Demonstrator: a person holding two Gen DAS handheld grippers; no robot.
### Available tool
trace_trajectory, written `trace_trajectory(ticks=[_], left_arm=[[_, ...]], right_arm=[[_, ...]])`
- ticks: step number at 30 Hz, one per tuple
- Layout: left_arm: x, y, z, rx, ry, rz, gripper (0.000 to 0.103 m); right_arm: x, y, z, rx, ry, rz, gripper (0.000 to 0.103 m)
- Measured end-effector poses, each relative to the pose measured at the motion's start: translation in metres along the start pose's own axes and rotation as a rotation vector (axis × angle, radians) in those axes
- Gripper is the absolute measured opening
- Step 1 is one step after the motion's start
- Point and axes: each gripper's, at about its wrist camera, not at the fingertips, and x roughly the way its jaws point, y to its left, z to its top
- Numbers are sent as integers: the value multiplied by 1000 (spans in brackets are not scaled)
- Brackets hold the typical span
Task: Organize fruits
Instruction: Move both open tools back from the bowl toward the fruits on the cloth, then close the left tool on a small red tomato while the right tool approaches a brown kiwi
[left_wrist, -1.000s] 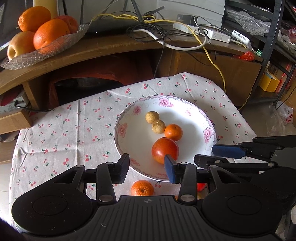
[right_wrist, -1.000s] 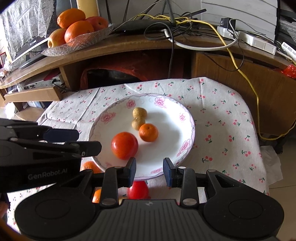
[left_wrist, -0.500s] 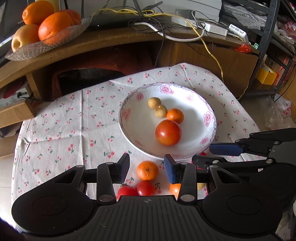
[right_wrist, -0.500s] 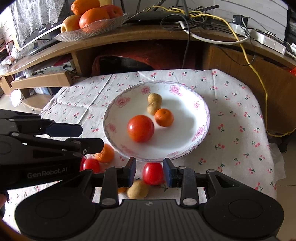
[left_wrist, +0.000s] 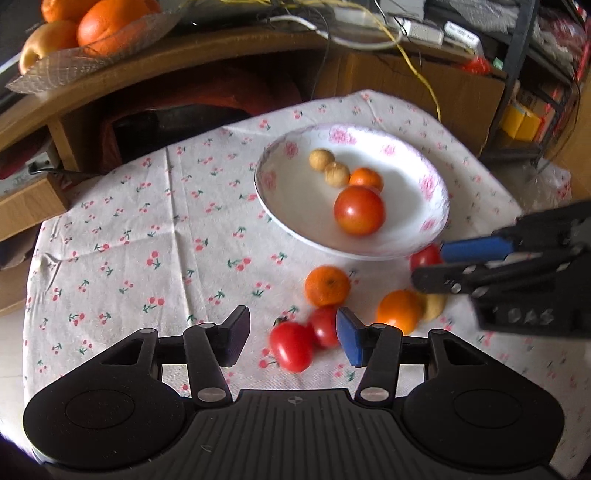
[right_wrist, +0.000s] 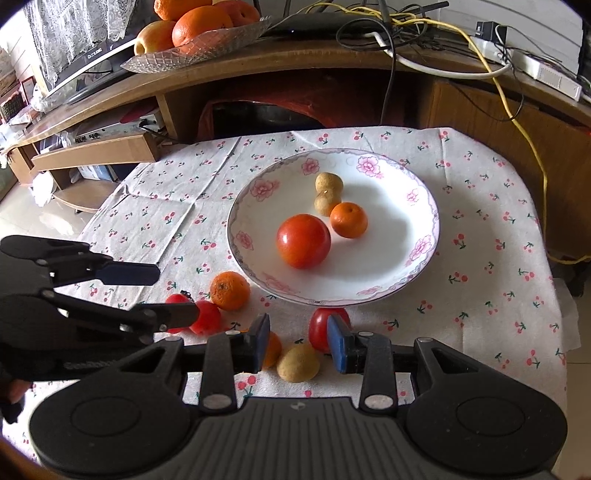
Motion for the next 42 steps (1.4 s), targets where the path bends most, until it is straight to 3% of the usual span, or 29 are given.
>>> trace_trajectory(ticks=[11, 19, 26, 32, 40, 42], left_arm=[[9, -11, -14, 128, 14, -63, 72], [1, -2, -21, 138, 27, -109, 69], [12, 17, -22, 104, 41, -83, 67], [21, 11, -14, 138, 21, -73, 68], [20, 9, -15, 115, 12, -54, 48], [18, 5, -17, 123, 21, -42, 47]], right_arm=[[-1, 0, -4, -11, 19, 16, 36], [-4, -7, -6, 6, 29, 16, 36], [-1, -6, -9, 6, 51, 27, 36], [2, -3, -10, -5, 63, 36, 36], [1, -1, -8, -8, 56, 43, 36], [1, 1, -7, -13, 54, 43, 36]])
